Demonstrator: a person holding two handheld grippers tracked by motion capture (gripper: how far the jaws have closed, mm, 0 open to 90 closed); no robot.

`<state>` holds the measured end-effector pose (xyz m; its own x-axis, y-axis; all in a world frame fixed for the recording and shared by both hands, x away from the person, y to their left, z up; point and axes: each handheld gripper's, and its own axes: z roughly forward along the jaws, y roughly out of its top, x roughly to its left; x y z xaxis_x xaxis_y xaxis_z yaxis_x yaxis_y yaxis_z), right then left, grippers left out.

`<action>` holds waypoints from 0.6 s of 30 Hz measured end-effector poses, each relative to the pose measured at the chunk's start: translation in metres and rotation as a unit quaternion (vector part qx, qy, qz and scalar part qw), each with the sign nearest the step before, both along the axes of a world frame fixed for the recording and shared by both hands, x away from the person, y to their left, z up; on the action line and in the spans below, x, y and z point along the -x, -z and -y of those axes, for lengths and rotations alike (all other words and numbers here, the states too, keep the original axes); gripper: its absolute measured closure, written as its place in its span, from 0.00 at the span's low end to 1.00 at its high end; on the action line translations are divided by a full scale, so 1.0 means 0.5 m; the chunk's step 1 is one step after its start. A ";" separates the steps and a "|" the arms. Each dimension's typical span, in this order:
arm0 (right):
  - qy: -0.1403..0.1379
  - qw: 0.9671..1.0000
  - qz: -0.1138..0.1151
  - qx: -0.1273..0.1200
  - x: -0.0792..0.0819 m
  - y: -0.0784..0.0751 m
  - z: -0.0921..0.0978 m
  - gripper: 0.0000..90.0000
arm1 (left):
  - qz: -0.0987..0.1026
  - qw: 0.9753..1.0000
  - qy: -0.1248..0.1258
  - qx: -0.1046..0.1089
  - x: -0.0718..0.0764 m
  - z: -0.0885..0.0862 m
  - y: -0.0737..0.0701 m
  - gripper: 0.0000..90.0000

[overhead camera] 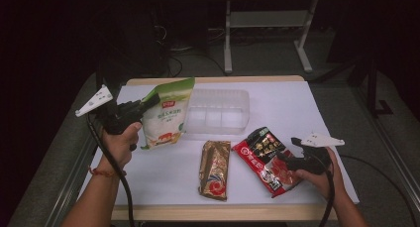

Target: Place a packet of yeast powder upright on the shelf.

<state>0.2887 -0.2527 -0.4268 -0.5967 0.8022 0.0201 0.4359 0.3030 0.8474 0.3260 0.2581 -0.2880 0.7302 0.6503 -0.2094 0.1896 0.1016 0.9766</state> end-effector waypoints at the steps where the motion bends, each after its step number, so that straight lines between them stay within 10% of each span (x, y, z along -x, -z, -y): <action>1: 0.000 1.000 0.000 0.000 0.000 0.000 0.000 0.25 | -0.002 1.000 0.004 0.006 -0.008 0.004 -0.004 1.00; 18: 0.001 1.000 -0.001 0.000 0.003 0.001 0.005 0.25 | -0.018 0.999 -0.029 -0.004 -0.140 0.118 -0.010 1.00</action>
<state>0.2871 -0.2550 -0.4274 -0.5947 0.8037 0.0211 0.4378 0.3018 0.8469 0.3961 0.1991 -0.2832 0.6832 0.6928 -0.2307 0.2195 0.1065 0.9698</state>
